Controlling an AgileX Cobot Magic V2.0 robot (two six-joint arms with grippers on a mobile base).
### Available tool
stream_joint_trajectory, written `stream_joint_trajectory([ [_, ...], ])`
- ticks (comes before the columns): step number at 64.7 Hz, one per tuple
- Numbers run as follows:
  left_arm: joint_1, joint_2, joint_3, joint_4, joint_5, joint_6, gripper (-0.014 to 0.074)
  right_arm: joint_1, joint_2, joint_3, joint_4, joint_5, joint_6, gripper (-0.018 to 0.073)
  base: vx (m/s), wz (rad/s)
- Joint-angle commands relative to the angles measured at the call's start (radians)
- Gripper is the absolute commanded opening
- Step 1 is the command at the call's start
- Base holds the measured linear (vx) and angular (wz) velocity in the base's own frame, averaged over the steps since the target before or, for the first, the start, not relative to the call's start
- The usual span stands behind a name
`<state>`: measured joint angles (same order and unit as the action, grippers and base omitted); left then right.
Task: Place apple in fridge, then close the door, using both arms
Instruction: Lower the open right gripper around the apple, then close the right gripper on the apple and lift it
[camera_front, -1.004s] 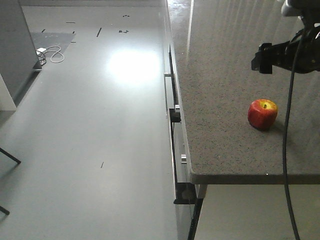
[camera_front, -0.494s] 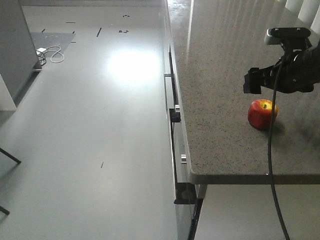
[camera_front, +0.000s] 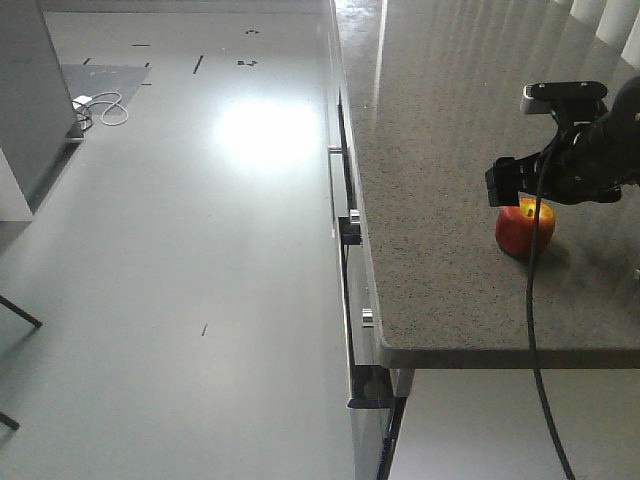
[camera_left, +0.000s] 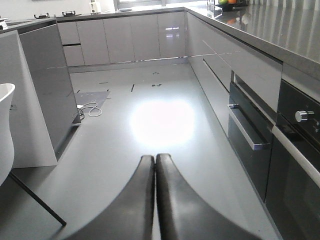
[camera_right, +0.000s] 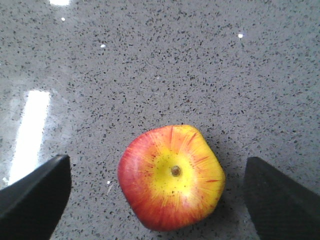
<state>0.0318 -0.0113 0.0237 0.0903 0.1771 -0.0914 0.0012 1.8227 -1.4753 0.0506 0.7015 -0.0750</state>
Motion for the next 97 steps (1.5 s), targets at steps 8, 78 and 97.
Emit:
stream_joint_trajectory([
  [8,-0.003,-0.015,-0.017,0.000,-0.076,-0.011,-0.0006,-0.002,-0.023,-0.033,-0.016,-0.056,0.013,0.0652,0.00,0.00],
  [78,-0.003,-0.015,-0.017,0.000,-0.076,-0.011,-0.0006,-0.002,0.065,-0.033,-0.078,-0.066,0.052,0.0354,0.00,0.00],
  [97,-0.003,-0.015,-0.017,0.000,-0.076,-0.011,-0.0006,-0.002,-0.054,-0.086,-0.070,-0.075,0.052,0.0179,0.00,0.00],
])
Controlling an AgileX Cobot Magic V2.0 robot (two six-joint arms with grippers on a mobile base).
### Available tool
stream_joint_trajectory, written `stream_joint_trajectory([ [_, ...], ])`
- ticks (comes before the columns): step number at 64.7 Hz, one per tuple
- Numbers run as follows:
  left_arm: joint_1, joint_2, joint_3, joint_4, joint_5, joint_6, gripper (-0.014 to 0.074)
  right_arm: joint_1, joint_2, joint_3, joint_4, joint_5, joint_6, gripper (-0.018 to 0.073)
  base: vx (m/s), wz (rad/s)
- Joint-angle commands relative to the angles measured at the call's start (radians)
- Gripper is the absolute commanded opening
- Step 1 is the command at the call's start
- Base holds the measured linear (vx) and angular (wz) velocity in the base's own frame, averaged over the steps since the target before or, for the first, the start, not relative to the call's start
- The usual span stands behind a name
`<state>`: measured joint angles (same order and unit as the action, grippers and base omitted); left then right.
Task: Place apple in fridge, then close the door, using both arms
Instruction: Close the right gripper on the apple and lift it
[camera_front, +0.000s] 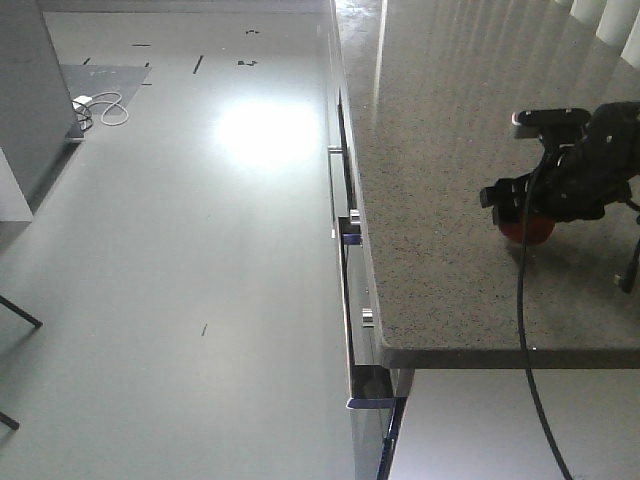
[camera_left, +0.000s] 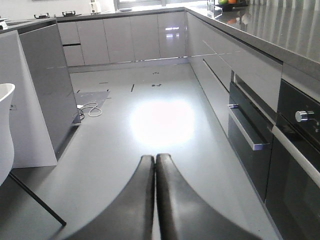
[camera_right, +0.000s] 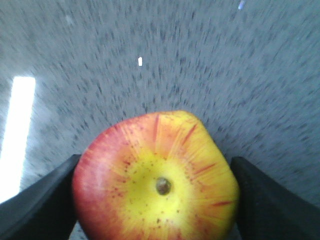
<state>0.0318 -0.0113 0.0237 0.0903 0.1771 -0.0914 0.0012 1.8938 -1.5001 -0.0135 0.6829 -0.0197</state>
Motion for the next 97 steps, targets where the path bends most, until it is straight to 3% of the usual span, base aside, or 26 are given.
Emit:
stream_joint_trajectory([
  [1,-0.003,-0.015,-0.017,0.000,-0.076,-0.011,-0.0006,-0.001,-0.136,-0.064,-0.004,-0.057,-0.004,0.0178,0.00,0.00],
  [19,-0.003,-0.015,-0.017,0.000,-0.076,-0.011,-0.0006,-0.001,-0.396,-0.074,0.081,-0.022,-0.016,0.0182,0.00,0.00],
  [39,-0.003,-0.015,-0.017,0.000,-0.076,-0.011,-0.0006,-0.001,-0.615,-0.074,0.102,0.058,-0.020,0.0183,0.00,0.00],
  [97,-0.003,-0.015,-0.017,0.000,-0.076,-0.011,-0.0006,-0.001,-0.651,-0.074,0.102,0.073,-0.020,0.0183,0.00,0.00],
])
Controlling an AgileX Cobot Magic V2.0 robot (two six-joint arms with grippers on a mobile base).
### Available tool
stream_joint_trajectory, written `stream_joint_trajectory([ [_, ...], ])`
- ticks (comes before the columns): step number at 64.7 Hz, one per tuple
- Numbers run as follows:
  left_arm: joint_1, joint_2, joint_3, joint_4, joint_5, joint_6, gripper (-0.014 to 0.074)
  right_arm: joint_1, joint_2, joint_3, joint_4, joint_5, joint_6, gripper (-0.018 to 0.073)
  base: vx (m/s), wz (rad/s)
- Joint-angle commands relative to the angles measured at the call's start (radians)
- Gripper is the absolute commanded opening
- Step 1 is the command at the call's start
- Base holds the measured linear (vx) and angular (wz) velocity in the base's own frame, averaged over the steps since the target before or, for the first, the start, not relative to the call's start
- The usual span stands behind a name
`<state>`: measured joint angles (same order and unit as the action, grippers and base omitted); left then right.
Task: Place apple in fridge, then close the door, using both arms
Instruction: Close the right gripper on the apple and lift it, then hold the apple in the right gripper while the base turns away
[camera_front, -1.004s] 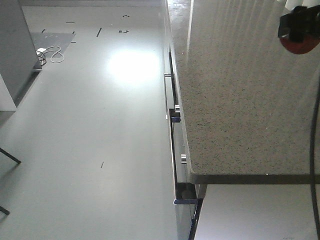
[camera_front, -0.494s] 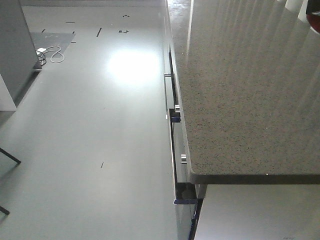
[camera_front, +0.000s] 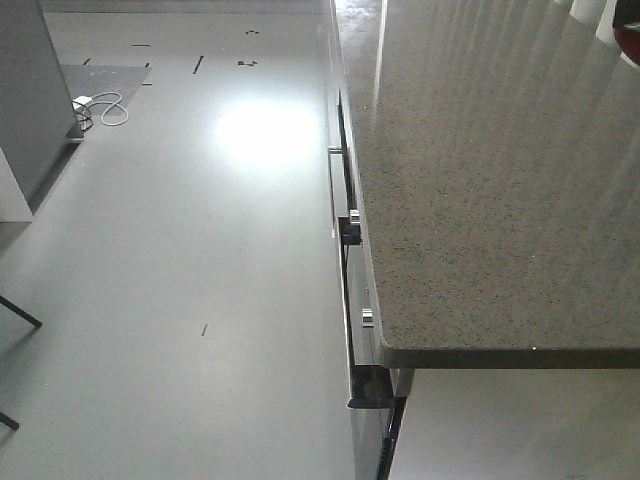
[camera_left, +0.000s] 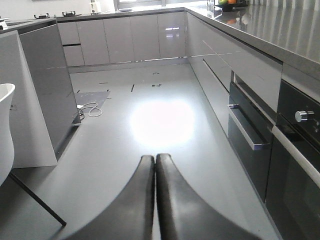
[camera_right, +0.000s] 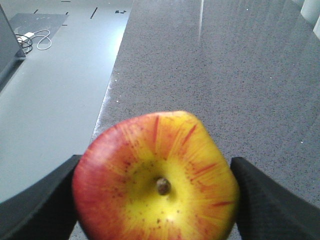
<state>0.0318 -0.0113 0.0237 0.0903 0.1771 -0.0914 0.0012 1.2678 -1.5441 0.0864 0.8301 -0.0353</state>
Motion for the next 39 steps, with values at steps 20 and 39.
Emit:
stream_joint_trajectory([
  [20,-0.003,-0.015,-0.017,0.000,-0.076,-0.011,-0.0006,-0.001,-0.025,-0.030,0.002,-0.074,-0.004,0.0183,0.00,0.00],
  [39,-0.003,-0.015,-0.017,0.000,-0.076,-0.011,-0.0006,-0.001,-0.025,-0.030,0.002,-0.074,-0.004,0.0183,-0.01,0.03],
])
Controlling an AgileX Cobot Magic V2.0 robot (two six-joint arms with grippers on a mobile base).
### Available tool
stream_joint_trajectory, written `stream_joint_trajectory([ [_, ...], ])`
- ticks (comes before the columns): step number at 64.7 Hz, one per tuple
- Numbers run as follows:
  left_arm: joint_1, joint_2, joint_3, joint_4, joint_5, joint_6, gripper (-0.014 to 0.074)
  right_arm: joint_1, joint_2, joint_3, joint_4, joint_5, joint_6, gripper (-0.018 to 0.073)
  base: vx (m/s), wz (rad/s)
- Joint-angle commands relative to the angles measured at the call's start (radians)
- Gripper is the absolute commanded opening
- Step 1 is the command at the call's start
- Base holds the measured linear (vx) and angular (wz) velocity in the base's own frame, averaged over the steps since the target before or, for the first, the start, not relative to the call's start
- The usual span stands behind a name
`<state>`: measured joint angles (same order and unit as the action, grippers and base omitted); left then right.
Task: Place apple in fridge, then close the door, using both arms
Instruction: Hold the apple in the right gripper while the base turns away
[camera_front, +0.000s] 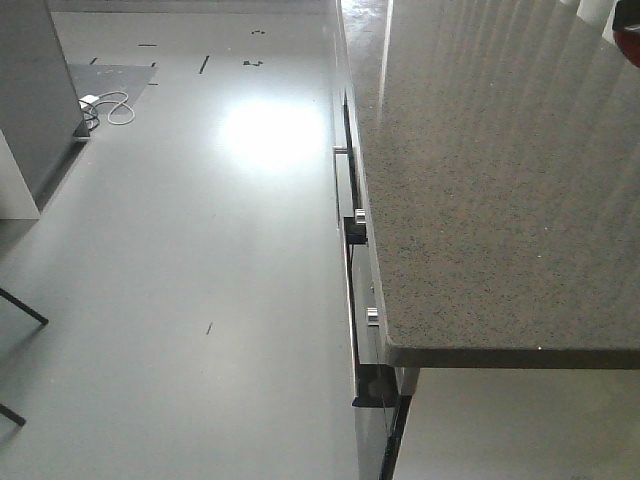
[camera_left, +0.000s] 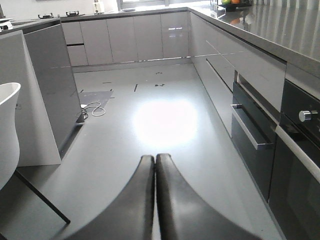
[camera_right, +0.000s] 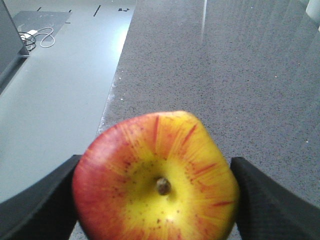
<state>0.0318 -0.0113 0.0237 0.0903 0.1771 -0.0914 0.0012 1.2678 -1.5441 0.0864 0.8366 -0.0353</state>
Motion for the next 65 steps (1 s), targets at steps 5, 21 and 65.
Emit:
stream_joint_trajectory([
  [5,-0.003,-0.015,-0.017,0.000,-0.076,-0.011,-0.0006,-0.001,-0.025,-0.030,0.002,-0.081,-0.004,0.0183,-0.01,0.06],
  [21,-0.003,-0.015,-0.017,0.000,-0.076,-0.011,-0.0006,-0.001,-0.025,-0.030,0.002,-0.081,-0.004,0.0183,-0.02,0.08],
  [65,-0.003,-0.015,-0.017,0.000,-0.076,-0.011,-0.0006,-0.001,-0.025,-0.030,0.002,-0.081,-0.004,0.0183,-0.01,0.23],
])
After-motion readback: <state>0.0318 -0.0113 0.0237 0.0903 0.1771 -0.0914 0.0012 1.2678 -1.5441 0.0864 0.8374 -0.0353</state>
